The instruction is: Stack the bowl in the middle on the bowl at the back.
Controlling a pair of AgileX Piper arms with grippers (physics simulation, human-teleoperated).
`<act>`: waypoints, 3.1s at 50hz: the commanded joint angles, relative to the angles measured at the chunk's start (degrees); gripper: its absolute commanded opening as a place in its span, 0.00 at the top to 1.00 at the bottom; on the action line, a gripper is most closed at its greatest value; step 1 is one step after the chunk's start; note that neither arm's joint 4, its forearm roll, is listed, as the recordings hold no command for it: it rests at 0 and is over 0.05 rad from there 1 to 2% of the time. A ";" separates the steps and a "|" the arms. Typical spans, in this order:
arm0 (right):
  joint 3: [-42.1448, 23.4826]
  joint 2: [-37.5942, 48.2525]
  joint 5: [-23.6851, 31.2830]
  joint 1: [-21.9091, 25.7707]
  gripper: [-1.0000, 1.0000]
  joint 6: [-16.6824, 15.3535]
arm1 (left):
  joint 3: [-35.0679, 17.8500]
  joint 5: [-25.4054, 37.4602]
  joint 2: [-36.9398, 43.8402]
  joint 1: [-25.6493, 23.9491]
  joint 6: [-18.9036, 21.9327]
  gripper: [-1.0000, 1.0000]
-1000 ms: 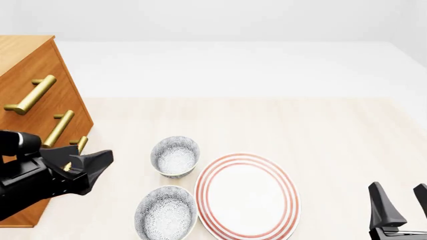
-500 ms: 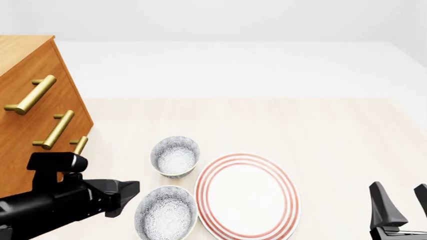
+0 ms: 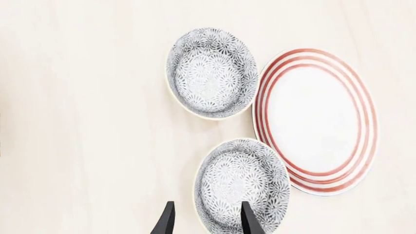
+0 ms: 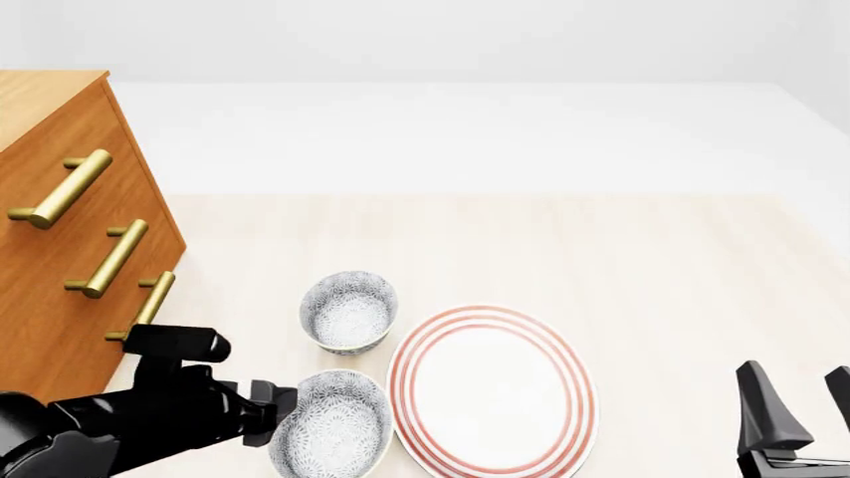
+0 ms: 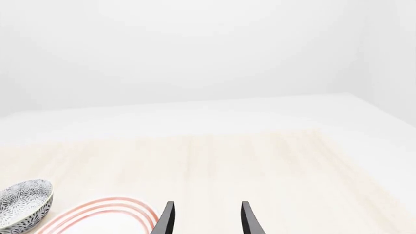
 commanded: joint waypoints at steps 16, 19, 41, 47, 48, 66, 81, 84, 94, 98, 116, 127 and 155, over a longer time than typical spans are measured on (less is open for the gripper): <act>-0.03 -0.19 0.07 -0.40 0.00 0.59 | 4.14 -11.02 12.39 -1.42 -0.11 0.00; -0.04 -0.31 0.15 -0.47 0.00 0.65 | 4.05 -12.07 13.74 -1.28 -0.30 0.00; -0.05 -0.45 0.21 -0.34 0.00 0.23 | 6.60 -14.56 14.45 -1.08 -0.30 1.00; -0.05 -0.42 0.17 -0.18 0.00 -0.02 | 5.77 -9.30 9.29 -0.32 0.31 1.00; -0.06 -0.44 0.17 -0.18 0.00 -0.05 | 5.68 -8.52 8.49 -0.21 0.44 1.00; -0.03 -0.34 0.12 -0.04 0.00 -0.54 | 2.58 0.30 0.32 -0.57 0.44 1.00; -0.01 -0.25 0.20 0.05 0.00 -0.68 | -3.00 10.34 -7.73 -2.74 -0.69 1.00; -0.01 -0.27 0.22 0.05 0.00 -0.67 | -3.80 11.96 -8.85 -3.20 -0.82 1.00; -0.04 -0.32 0.28 -0.09 0.00 -0.13 | -7.76 19.75 -13.42 -6.07 -1.25 1.00; -0.04 -0.43 0.31 -0.09 0.00 0.13 | -9.49 22.39 -14.51 -6.93 -1.21 1.00; -0.13 -0.62 0.32 -0.28 0.00 1.25 | -14.98 30.51 -17.54 -10.49 -1.57 1.00; -0.11 -0.64 0.21 -0.20 0.00 1.60 | -13.58 31.56 -19.35 -14.18 -3.17 1.00; -0.22 -0.68 0.14 -0.21 0.00 2.19 | -8.00 28.80 -19.45 -24.70 -10.88 1.00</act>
